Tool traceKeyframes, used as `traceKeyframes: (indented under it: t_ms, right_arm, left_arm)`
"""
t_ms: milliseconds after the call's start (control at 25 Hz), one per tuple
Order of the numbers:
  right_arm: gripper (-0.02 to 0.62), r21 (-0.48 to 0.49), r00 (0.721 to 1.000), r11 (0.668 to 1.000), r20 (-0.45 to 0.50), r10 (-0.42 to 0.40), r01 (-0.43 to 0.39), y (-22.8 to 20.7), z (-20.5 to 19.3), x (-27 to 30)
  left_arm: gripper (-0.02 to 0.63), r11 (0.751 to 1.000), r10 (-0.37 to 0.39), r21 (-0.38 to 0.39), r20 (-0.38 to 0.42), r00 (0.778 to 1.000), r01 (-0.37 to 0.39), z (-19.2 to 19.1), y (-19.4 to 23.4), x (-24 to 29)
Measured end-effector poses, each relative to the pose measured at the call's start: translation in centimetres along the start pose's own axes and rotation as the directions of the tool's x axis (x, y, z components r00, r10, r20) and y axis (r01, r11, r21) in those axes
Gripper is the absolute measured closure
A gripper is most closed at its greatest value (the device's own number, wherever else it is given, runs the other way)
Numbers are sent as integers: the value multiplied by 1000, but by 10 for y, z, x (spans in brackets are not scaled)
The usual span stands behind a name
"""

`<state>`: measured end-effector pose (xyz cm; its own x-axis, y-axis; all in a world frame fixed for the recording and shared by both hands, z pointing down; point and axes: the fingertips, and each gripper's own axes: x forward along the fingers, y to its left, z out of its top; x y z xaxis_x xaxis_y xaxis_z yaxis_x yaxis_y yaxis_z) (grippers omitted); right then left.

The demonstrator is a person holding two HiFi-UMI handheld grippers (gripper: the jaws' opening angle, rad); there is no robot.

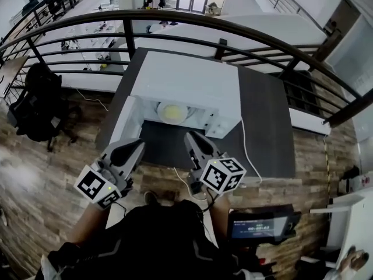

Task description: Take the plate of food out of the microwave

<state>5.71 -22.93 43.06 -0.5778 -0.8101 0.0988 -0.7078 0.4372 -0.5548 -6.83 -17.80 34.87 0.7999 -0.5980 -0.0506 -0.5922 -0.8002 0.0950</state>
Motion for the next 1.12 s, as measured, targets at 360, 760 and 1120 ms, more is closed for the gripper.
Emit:
traceKeyframes:
  t_ms: [360, 760, 1120]
  right_arm:
    - [466, 385, 1000, 923, -10, -15, 18, -52, -42, 33]
    - [370, 677, 996, 730, -69, -55, 87, -146, -104, 72]
    - [370, 780, 994, 617, -91, -59, 108, -174, -129, 114]
  left_arm:
    - [603, 1000, 16, -26, 5, 1000, -16, -6, 22, 3]
    - [604, 989, 146, 29, -52, 988, -145, -12, 34, 13]
    - [603, 982, 191, 2, -58, 980, -191, -22, 38, 22]
